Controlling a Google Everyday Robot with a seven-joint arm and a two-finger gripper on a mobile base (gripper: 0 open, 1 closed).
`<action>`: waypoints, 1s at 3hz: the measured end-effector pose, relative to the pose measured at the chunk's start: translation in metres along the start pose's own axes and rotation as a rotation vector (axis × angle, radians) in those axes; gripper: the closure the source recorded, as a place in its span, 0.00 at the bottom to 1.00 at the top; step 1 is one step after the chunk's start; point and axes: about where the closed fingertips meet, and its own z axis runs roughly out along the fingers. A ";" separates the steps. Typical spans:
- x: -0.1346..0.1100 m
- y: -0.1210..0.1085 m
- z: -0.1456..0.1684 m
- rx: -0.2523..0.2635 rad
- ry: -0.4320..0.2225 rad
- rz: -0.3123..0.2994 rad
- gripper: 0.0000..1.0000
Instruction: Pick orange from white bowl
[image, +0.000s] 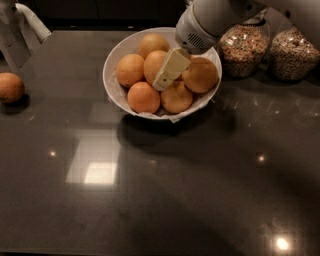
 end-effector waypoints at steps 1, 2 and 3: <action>0.000 -0.002 0.002 0.003 0.003 0.005 0.13; -0.012 0.004 0.004 0.006 0.005 -0.008 0.17; -0.011 0.006 0.008 0.008 0.014 -0.004 0.19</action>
Offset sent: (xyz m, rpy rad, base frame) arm -0.0003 0.0135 0.0103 -0.0060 -0.0194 -0.0006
